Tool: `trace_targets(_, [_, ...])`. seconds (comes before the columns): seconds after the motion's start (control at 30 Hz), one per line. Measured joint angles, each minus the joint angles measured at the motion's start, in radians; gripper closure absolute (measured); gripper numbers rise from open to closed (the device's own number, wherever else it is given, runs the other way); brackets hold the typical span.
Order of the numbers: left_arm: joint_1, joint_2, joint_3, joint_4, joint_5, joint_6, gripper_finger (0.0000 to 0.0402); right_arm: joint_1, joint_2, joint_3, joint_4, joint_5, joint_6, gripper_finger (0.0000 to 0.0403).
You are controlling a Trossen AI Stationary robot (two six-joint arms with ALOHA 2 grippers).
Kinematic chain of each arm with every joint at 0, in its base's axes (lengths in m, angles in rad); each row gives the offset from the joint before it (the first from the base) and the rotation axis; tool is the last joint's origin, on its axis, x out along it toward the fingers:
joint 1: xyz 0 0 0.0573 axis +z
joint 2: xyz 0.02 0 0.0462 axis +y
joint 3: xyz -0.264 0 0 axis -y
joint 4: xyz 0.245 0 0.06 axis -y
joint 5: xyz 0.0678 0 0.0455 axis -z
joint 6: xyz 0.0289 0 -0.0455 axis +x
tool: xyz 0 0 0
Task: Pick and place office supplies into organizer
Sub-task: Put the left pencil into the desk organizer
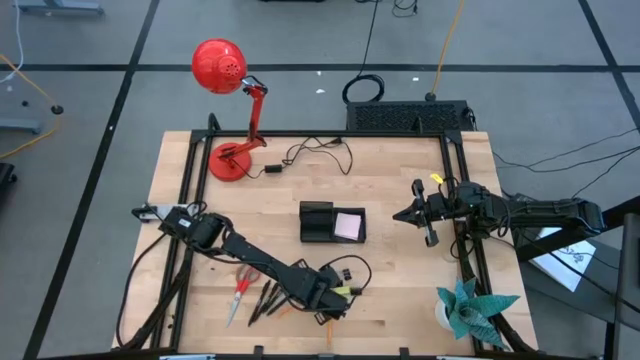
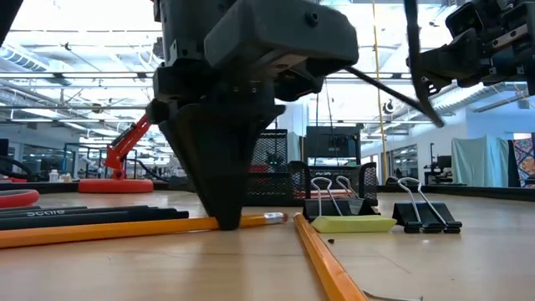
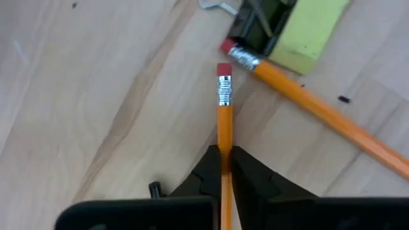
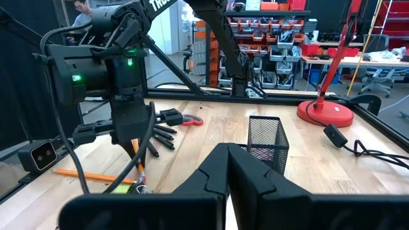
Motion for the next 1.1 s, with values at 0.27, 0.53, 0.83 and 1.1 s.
trace_targets(0.27, [0.003, -0.028, 0.000, 0.043, -0.053, 0.064, 0.0376, 0.000, 0.000, 0.000, 0.000, 0.000, -0.002, 0.0399])
trace_targets(0.53, [0.005, -0.111, 0.003, 0.076, -0.132, 0.132, 0.0390, 0.000, 0.000, 0.000, -0.008, 0.000, -0.004, 0.0399])
trace_targets(0.83, [0.010, -0.206, 0.003, 0.109, -0.291, 0.327, 0.0383, 0.000, 0.000, 0.000, -0.008, 0.000, -0.004, 0.0399])
trace_targets(1.1, [0.029, -0.322, 0.004, 0.285, -0.419, 0.724, 0.0387, 0.000, 0.000, 0.000, -0.009, 0.000, -0.004, 0.0399])
